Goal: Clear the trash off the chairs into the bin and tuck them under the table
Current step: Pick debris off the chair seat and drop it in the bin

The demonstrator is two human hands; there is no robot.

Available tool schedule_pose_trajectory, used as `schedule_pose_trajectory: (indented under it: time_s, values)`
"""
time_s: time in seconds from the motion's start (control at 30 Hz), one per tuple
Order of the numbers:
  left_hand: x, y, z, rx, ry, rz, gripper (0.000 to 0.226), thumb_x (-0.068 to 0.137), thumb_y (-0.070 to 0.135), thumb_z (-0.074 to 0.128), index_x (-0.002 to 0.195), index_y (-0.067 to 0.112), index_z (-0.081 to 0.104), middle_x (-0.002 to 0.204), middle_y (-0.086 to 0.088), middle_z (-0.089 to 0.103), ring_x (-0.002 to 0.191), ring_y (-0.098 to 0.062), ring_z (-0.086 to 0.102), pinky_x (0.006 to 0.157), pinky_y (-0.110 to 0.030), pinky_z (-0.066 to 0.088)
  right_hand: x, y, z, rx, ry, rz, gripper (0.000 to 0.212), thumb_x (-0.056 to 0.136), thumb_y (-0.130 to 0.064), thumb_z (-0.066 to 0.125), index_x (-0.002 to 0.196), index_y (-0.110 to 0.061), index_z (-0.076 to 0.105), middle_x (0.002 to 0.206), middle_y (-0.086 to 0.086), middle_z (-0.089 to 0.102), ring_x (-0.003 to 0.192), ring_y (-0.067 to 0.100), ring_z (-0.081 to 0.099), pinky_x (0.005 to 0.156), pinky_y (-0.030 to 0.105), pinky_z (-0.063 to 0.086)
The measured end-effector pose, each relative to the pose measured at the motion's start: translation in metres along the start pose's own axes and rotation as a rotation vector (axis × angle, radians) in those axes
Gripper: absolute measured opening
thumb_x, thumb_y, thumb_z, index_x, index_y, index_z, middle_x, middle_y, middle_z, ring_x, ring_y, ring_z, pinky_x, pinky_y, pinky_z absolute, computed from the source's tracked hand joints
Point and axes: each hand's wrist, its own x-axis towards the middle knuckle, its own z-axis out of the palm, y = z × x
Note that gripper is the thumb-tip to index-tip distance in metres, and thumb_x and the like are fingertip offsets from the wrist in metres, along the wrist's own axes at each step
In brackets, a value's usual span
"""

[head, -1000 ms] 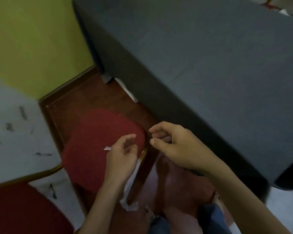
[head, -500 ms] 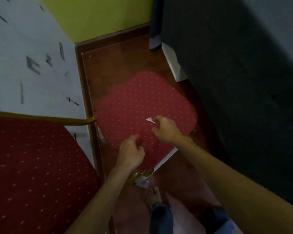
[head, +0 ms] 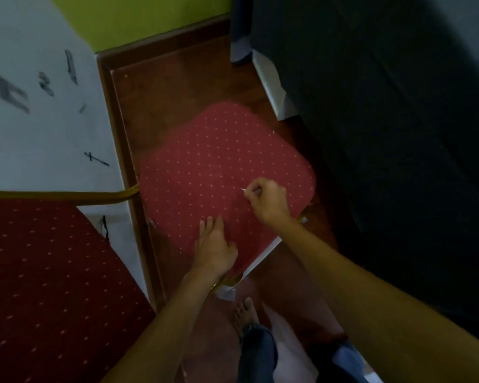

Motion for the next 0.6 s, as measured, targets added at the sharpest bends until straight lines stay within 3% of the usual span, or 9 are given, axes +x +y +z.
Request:
schedule_pose_trajectory:
  time_s: [0.07, 0.17, 0.23, 0.3, 0.4, 0.5, 0.6]
  values:
    - [-0.008, 0.038, -0.012, -0.031, 0.063, 0.1, 0.071, 0.095, 0.018, 0.05, 0.158, 0.017, 0.018, 0.167, -0.005, 0.014, 0.155, -0.023, 0.001, 0.122, -0.043, 0.014, -0.022, -0.01, -0.041, 0.124, 0.067, -0.008, 0.009, 0.093, -0.02, 0.073, 0.086, -0.015, 0.074, 0.077, -0.004, 0.072, 0.071, 0.01, 0.067, 0.062, 0.02, 0.052]
    - [-0.027, 0.121, -0.03, -0.061, 0.145, 0.294, 0.067, 0.096, 0.017, 0.052, 0.157, 0.019, 0.023, 0.166, -0.001, 0.019, 0.154, -0.016, 0.005, 0.124, -0.036, 0.015, -0.056, -0.022, -0.125, 0.215, 0.194, -0.048, 0.006, 0.092, -0.028, 0.073, 0.091, -0.022, 0.076, 0.081, -0.009, 0.073, 0.078, 0.006, 0.07, 0.073, 0.025, 0.059]
    - [-0.052, 0.184, -0.039, -0.073, 0.22, 0.461, 0.063, 0.097, 0.016, 0.052, 0.156, 0.02, 0.029, 0.164, 0.001, 0.024, 0.154, -0.013, 0.009, 0.123, -0.032, 0.016, -0.085, -0.029, -0.189, 0.284, 0.3, -0.05, 0.005, 0.093, -0.03, 0.073, 0.092, -0.027, 0.076, 0.082, -0.011, 0.073, 0.078, 0.003, 0.071, 0.071, 0.019, 0.059]
    - [-0.084, 0.245, -0.04, -0.086, 0.311, 0.669, 0.06, 0.096, 0.013, 0.054, 0.153, 0.018, 0.037, 0.162, 0.0, 0.031, 0.152, -0.012, 0.016, 0.12, -0.026, 0.018, -0.121, -0.031, -0.255, 0.381, 0.43, -0.079, 0.005, 0.093, -0.026, 0.073, 0.09, -0.029, 0.074, 0.08, -0.01, 0.074, 0.076, 0.002, 0.072, 0.067, 0.016, 0.058]
    - [-0.14, 0.324, -0.015, -0.126, 0.374, 0.899, 0.056, 0.093, 0.011, 0.057, 0.148, 0.013, 0.045, 0.158, -0.003, 0.038, 0.151, -0.014, 0.023, 0.118, -0.023, 0.02, -0.181, -0.012, -0.341, 0.504, 0.633, -0.144, 0.01, 0.093, -0.017, 0.073, 0.088, -0.025, 0.073, 0.075, -0.003, 0.075, 0.071, 0.009, 0.074, 0.067, 0.024, 0.06]
    - [-0.193, 0.387, 0.035, -0.136, 0.319, 1.084, 0.054, 0.091, 0.013, 0.056, 0.145, 0.01, 0.049, 0.155, -0.007, 0.042, 0.15, -0.019, 0.028, 0.117, -0.021, 0.02, -0.231, 0.034, -0.407, 0.593, 0.812, -0.139, 0.012, 0.093, -0.01, 0.072, 0.087, -0.021, 0.072, 0.072, 0.002, 0.074, 0.068, 0.016, 0.074, 0.066, 0.028, 0.061]
    - [-0.238, 0.433, 0.098, -0.079, 0.103, 1.176, 0.055, 0.092, 0.014, 0.055, 0.147, 0.012, 0.047, 0.158, -0.005, 0.038, 0.151, -0.015, 0.024, 0.119, -0.02, 0.018, -0.273, 0.093, -0.451, 0.664, 0.949, -0.044, 0.011, 0.094, -0.005, 0.07, 0.092, -0.015, 0.071, 0.075, 0.007, 0.074, 0.067, 0.015, 0.072, 0.068, 0.03, 0.061]
